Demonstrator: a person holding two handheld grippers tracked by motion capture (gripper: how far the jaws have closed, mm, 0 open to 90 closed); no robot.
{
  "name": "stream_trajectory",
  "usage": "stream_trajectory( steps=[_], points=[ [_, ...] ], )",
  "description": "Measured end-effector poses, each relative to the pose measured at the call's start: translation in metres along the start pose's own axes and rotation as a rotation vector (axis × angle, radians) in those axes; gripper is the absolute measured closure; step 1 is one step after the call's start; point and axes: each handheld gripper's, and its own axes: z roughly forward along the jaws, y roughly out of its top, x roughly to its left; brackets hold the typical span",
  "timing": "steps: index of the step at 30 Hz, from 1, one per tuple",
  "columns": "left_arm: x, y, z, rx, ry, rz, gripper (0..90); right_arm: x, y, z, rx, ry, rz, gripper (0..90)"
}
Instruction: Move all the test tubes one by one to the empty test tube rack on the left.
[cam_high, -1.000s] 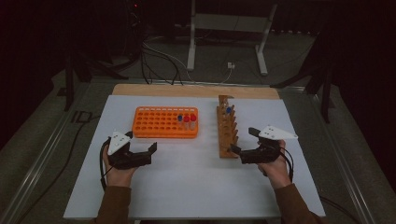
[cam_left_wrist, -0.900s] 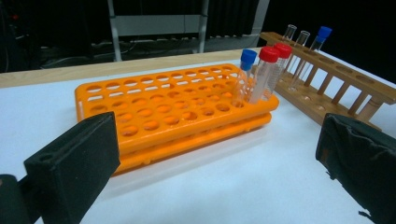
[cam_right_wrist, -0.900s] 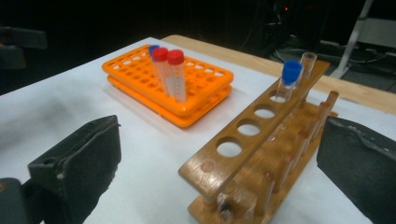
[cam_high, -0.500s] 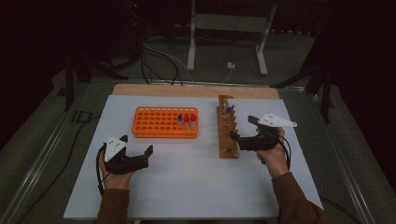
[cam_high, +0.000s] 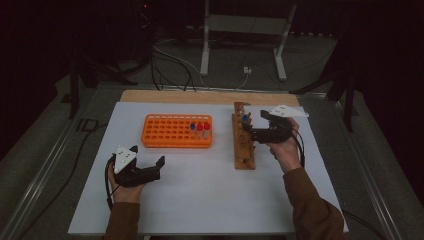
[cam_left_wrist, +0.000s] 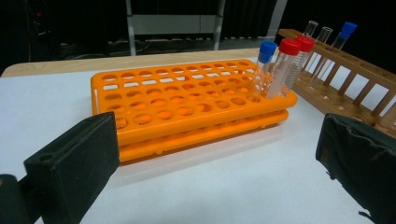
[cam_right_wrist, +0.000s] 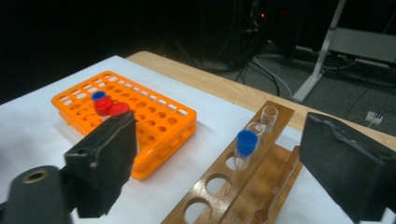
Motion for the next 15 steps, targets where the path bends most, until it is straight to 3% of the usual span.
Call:
stream_trajectory(
  steps=[7,11,15],
  points=[
    [0.000,-0.001,0.001,0.003,-0.001,-0.005,0.3,-0.010,0.000,0.019,0.027,-0.037,0.026,17.9],
    [0.000,-0.002,0.002,0.003,-0.013,-0.026,0.3,-0.015,-0.004,0.033,0.071,-0.056,0.006,29.9],
    [0.000,-0.002,0.003,0.008,-0.010,-0.019,0.3,-0.017,-0.010,0.046,0.108,-0.072,0.006,44.4]
  ],
)
